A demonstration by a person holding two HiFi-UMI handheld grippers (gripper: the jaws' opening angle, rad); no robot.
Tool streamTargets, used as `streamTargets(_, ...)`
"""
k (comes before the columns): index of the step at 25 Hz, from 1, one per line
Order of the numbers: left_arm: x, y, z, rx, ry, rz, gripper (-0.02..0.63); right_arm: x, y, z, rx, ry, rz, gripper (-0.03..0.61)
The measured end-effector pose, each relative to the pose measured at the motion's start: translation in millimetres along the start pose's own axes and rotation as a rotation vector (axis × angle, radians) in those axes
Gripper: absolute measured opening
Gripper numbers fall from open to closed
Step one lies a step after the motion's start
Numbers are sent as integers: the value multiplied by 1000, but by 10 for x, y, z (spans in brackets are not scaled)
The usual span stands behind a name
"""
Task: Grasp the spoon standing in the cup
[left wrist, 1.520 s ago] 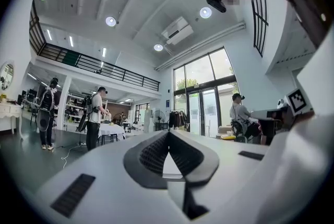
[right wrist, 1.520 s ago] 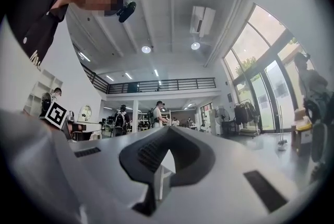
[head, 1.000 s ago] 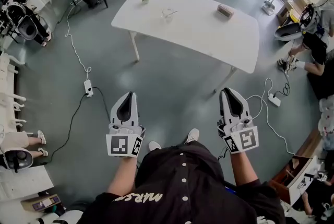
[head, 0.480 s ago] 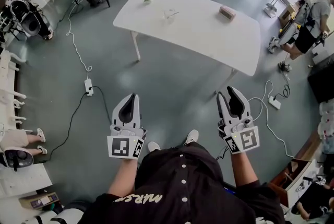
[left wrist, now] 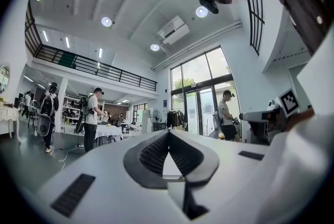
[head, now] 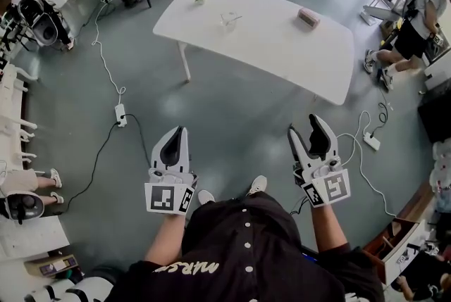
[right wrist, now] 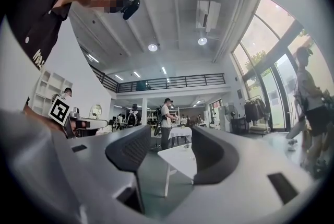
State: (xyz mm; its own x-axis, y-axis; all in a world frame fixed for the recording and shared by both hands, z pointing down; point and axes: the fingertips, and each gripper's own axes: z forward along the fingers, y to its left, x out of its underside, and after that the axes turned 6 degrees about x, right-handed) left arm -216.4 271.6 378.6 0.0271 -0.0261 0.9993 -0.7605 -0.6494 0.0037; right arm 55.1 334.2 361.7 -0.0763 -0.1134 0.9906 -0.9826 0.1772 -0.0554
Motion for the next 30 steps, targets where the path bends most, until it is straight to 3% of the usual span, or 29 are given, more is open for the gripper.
streamTargets(20, -41, -415, 245, -203, -15, -6, 6, 19, -863, 107, -105, 15, 20, 241)
streamTargets(30, 81, -428, 323, -208, 16, -11, 6, 135, -980, 222, -106, 17, 34, 241)
